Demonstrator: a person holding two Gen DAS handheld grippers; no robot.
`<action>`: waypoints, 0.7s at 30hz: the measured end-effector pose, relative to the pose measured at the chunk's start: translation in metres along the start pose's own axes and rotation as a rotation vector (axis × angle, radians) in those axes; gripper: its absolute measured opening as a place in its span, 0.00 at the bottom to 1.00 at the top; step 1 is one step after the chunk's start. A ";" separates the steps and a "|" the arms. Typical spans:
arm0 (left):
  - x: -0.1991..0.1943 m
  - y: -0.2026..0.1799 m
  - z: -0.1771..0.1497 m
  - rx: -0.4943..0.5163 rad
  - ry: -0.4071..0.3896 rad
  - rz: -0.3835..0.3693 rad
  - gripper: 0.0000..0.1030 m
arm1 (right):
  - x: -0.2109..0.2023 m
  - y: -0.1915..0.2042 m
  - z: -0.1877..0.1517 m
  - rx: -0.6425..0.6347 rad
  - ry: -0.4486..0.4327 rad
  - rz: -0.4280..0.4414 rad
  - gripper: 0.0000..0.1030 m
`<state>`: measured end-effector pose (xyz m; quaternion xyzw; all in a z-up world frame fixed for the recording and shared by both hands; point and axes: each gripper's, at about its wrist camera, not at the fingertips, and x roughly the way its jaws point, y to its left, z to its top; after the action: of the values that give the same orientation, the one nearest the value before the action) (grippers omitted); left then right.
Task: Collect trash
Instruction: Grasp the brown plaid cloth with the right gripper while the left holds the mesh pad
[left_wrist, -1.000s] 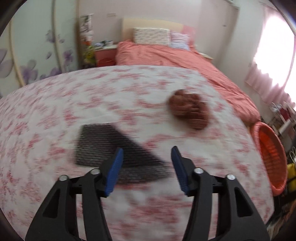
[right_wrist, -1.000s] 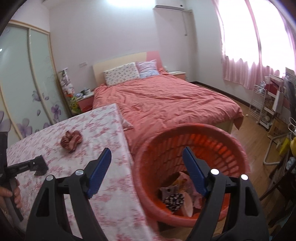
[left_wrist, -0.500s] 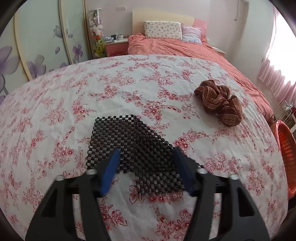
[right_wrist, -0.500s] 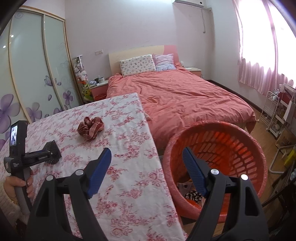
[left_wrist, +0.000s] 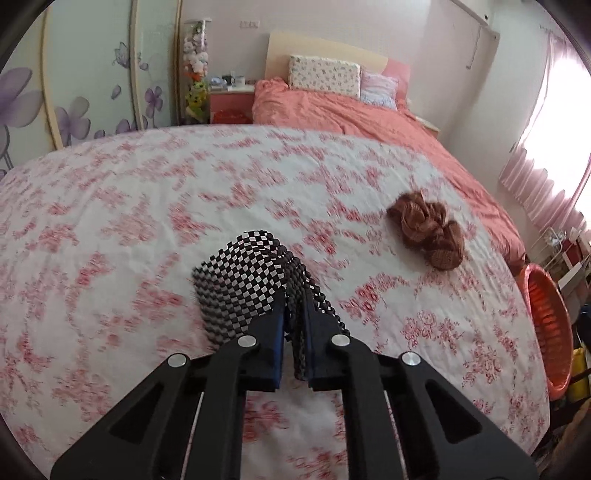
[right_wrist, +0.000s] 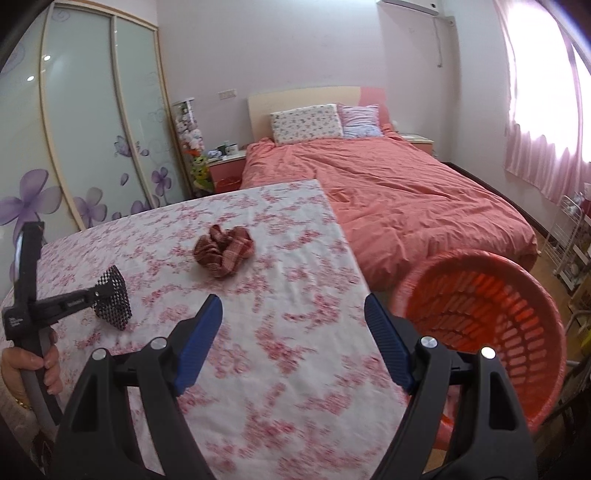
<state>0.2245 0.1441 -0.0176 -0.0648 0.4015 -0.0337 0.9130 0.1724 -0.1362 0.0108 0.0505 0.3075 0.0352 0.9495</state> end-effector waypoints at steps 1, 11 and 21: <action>-0.003 0.002 0.002 -0.002 -0.009 0.002 0.08 | 0.005 0.006 0.003 -0.009 0.000 0.013 0.75; -0.021 0.029 0.022 -0.051 -0.082 0.024 0.08 | 0.077 0.057 0.033 -0.018 0.072 0.093 0.59; -0.015 0.040 0.028 -0.066 -0.084 0.006 0.08 | 0.160 0.071 0.049 0.047 0.213 -0.011 0.40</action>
<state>0.2353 0.1884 0.0066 -0.0950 0.3636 -0.0148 0.9266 0.3275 -0.0535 -0.0343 0.0670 0.4076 0.0278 0.9103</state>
